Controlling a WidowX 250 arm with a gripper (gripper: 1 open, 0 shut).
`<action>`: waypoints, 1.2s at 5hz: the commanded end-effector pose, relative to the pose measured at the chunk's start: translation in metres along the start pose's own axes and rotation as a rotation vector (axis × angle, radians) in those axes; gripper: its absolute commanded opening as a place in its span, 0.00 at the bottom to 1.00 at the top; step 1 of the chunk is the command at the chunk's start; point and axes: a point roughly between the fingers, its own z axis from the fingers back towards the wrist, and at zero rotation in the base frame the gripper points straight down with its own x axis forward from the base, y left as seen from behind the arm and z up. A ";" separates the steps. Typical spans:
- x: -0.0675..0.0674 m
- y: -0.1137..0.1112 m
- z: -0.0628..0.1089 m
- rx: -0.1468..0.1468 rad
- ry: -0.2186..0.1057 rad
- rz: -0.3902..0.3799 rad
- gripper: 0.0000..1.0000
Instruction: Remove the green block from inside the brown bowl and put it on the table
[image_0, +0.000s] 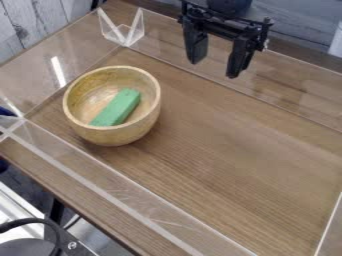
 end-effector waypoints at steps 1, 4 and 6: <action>-0.008 0.010 -0.006 0.009 0.021 0.000 1.00; -0.052 0.079 -0.023 0.036 0.015 0.047 1.00; -0.055 0.099 -0.037 0.038 0.019 0.082 1.00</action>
